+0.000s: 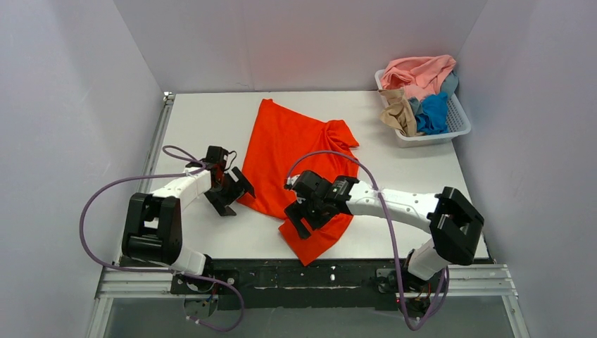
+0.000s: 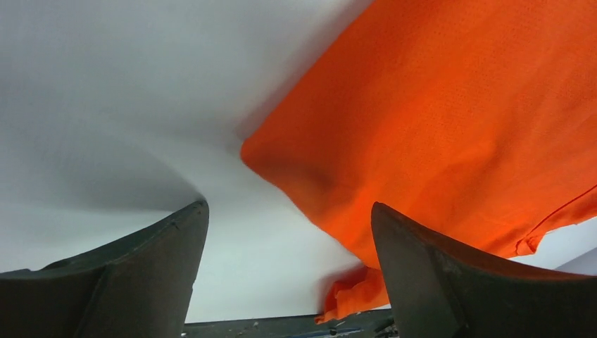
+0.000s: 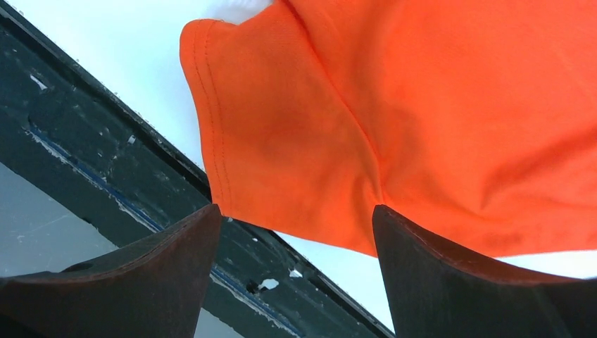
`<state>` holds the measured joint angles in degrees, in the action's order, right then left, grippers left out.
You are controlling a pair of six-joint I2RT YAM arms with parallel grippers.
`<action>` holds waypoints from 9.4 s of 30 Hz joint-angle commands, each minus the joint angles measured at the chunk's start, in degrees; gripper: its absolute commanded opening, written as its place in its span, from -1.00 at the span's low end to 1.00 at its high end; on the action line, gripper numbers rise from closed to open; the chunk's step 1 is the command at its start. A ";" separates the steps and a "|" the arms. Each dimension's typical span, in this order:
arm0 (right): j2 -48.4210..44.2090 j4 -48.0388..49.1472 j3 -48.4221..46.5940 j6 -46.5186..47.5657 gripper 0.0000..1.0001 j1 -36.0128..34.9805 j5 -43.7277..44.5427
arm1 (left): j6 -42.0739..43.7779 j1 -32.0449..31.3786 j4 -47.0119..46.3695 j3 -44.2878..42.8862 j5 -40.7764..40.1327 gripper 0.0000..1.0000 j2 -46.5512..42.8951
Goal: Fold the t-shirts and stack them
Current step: Flatten out the tshirt
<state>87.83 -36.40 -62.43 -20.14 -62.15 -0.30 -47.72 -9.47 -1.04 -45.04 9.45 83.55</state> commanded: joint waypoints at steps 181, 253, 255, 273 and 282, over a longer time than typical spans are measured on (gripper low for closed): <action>-8.40 6.55 25.78 -18.24 -0.97 9.14 6.53 | 14.45 -10.52 24.50 -52.11 -3.46 -1.00 42.05; 25.59 7.05 -24.45 -5.57 0.57 29.48 -5.04 | 19.84 15.27 29.57 -44.10 10.38 0.97 36.38; 27.04 7.35 -23.65 -5.60 0.57 30.88 -5.57 | 20.63 15.27 31.48 -47.38 10.91 0.96 39.28; 45.04 -7.13 -44.57 -4.65 0.55 47.51 -5.74 | 29.09 14.70 44.98 -83.37 22.70 0.96 61.88; 51.49 -15.39 -68.05 3.02 0.59 48.18 0.76 | 27.82 14.17 46.61 -94.52 20.08 0.96 62.94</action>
<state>138.76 -46.70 -122.69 -23.24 -14.00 -6.09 -20.99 4.93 39.55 -134.52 31.03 147.65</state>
